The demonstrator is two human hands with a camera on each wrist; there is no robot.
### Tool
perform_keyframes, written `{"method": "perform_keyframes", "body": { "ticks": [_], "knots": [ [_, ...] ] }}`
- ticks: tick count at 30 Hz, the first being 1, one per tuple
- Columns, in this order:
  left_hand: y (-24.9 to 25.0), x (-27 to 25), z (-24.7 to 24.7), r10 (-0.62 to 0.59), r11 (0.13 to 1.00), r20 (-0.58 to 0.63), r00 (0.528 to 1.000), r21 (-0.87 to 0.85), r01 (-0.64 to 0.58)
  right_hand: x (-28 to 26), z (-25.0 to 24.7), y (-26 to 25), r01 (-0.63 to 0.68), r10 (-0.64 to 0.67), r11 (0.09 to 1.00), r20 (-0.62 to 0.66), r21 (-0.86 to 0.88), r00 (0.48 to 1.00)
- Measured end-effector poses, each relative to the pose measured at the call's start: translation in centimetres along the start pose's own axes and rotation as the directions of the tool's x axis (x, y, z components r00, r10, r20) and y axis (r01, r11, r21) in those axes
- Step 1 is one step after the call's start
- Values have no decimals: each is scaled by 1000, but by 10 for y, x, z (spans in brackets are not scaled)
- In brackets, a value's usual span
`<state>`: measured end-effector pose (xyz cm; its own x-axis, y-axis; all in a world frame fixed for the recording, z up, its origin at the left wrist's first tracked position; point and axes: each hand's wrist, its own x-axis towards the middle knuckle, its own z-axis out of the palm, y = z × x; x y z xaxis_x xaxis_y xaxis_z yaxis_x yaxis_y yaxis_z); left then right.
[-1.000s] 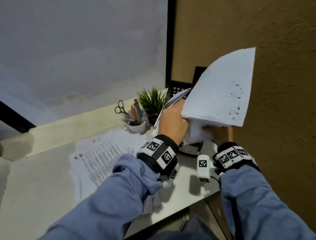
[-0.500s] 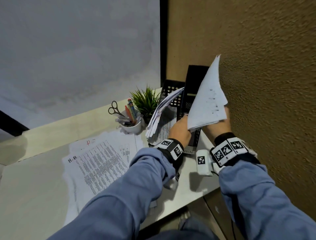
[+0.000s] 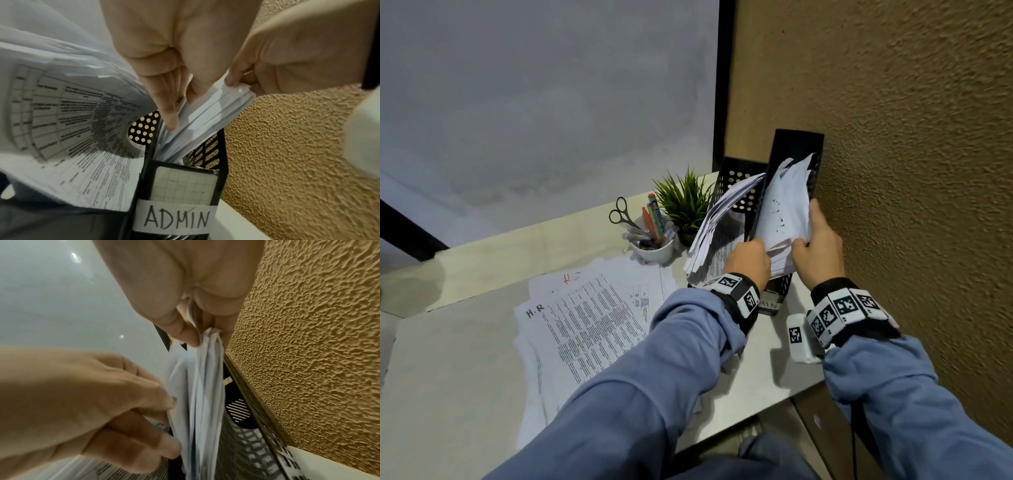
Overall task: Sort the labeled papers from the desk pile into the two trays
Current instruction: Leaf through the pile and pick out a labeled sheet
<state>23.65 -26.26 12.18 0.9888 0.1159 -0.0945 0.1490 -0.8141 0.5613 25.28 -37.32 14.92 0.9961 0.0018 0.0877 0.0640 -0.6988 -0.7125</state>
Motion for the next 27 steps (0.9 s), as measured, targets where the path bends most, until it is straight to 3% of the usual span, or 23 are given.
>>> {"method": "perform_keyframes", "body": {
  "ticks": [3,7,12,15,18,20,22,25,27],
  "knots": [
    [1,0,-6,17,998,-22,1000,58,-15,3,-1,-2,11,-10,1000,-44,14,999],
    [-5,-6,-5,99,990,5,995,97,-99,4,8,-4,-30,31,999,11,-34,999],
    [-37,-23,-16,115,984,-39,993,-136,-119,6,10,-11,-88,96,992,-93,89,991],
    [-80,-45,-29,74,949,-138,988,-295,-112,5,13,-23,33,-13,996,-222,89,975],
    [-142,-68,-39,-137,920,-202,970,-389,49,-4,27,-41,257,-233,966,-356,22,905],
    [-186,-85,-43,-314,884,-226,922,-424,197,-16,44,-52,388,-360,922,-359,6,861],
    [-229,-104,-44,-473,838,-233,850,-418,351,-29,67,-60,471,-439,880,-276,59,855],
    [-283,-133,-44,-684,721,-245,688,-373,584,-53,110,-68,521,-517,838,-65,164,853],
    [-308,-149,-44,-793,607,-191,579,-331,723,-71,140,-71,451,-485,863,127,227,865]
  ]
}}
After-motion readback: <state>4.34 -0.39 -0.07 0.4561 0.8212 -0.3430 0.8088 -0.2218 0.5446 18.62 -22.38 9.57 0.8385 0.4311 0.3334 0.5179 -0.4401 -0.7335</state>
